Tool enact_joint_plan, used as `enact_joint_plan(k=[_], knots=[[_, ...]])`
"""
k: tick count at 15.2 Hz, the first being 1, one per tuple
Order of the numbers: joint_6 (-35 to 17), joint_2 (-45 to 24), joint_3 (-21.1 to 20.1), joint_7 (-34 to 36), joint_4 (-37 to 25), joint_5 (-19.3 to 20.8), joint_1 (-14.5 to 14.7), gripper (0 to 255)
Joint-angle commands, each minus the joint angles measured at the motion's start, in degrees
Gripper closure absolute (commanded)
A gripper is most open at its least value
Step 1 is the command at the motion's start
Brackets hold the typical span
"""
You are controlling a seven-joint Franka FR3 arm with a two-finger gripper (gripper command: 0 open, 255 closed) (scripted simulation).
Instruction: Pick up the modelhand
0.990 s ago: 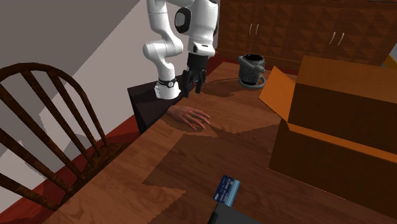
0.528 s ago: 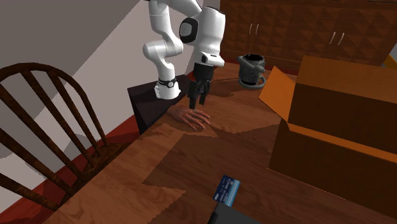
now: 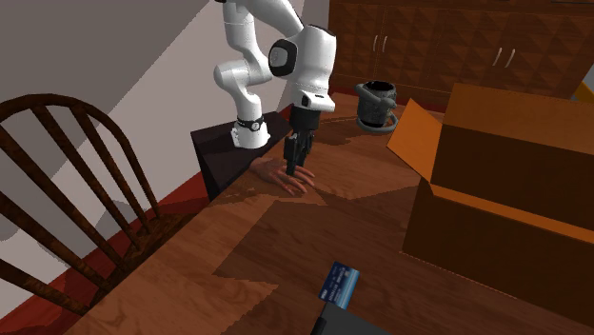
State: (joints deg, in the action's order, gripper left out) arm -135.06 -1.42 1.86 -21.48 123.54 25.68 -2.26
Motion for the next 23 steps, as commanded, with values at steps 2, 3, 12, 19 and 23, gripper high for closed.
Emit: enact_joint_plan(k=[2, 3, 12, 19, 23], knots=[[-0.09, -0.03, 0.01, 0.05, 0.07, 0.04, 0.00, 255], [-0.08, -0.02, 0.01, 0.04, 0.06, 0.03, 0.00, 255], [2.66, 1.25, -0.16, -1.30, -1.55, -1.03, 0.14, 255], [7.44, 3.26, -0.36, -3.51, -4.60, -2.61, 0.36, 255], [10.21, 4.15, -0.45, -4.66, -6.62, -3.37, 0.48, 255]])
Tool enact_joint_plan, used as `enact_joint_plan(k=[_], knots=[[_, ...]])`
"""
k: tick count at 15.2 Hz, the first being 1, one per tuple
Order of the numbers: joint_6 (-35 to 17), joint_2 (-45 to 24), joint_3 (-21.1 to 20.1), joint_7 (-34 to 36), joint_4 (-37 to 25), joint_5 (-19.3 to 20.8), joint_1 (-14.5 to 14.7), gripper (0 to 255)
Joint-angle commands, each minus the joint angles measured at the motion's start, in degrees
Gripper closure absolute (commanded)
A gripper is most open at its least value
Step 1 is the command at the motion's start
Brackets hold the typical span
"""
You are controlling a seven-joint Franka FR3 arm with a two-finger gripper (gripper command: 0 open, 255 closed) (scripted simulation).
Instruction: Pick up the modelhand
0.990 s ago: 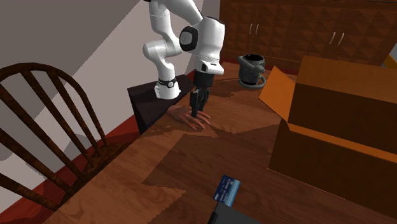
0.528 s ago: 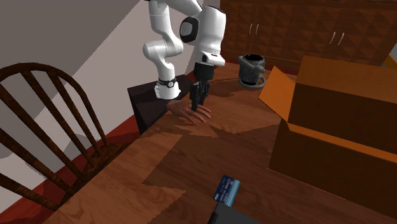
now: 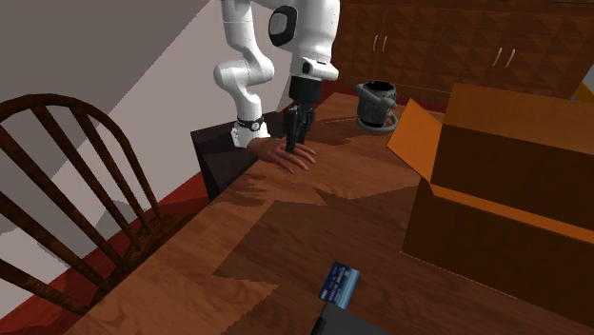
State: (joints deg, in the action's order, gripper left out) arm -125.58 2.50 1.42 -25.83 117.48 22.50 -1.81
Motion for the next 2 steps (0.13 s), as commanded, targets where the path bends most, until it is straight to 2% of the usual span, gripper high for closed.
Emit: enact_joint_plan(k=[1, 2], knots=[[0.84, 0.27, -0.02, -0.36, -0.62, -0.22, 0.03, 255], [0.84, 0.27, -0.02, -0.36, -0.63, -0.22, 0.03, 255]])
